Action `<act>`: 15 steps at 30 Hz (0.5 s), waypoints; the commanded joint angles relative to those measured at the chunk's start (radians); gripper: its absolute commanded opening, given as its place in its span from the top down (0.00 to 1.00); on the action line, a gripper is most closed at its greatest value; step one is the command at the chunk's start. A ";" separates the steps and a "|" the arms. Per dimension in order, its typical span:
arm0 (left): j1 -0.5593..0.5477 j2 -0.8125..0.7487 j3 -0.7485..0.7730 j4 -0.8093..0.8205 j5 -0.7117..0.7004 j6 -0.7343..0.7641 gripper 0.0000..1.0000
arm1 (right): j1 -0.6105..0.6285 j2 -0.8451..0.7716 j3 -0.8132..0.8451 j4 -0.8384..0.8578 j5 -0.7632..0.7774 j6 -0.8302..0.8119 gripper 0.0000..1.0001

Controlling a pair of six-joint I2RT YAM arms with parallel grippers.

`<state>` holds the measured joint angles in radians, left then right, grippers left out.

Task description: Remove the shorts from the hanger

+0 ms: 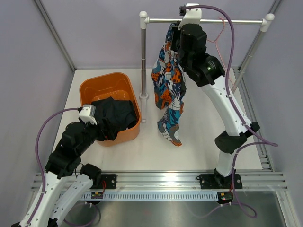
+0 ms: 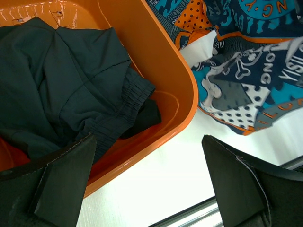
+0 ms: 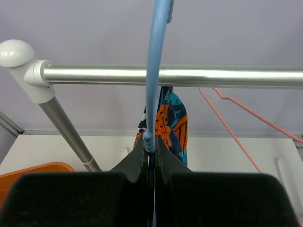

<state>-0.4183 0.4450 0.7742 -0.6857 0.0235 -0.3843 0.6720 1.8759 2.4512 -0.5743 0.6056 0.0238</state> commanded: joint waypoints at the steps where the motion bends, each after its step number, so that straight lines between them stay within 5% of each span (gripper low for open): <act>1: -0.005 0.000 -0.007 0.049 0.012 0.005 0.01 | -0.005 -0.090 -0.009 -0.044 -0.024 0.022 1.00; 6: -0.005 -0.005 -0.009 0.058 0.049 0.013 0.01 | -0.005 -0.213 -0.107 -0.176 -0.075 0.067 1.00; 15: -0.008 0.089 0.040 0.126 0.143 -0.010 0.05 | -0.003 -0.622 -0.628 -0.194 -0.303 0.128 1.00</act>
<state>-0.4183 0.4709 0.7727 -0.6529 0.0853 -0.3847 0.6704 1.3777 1.9087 -0.7815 0.4194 0.1204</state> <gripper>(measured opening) 0.956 0.050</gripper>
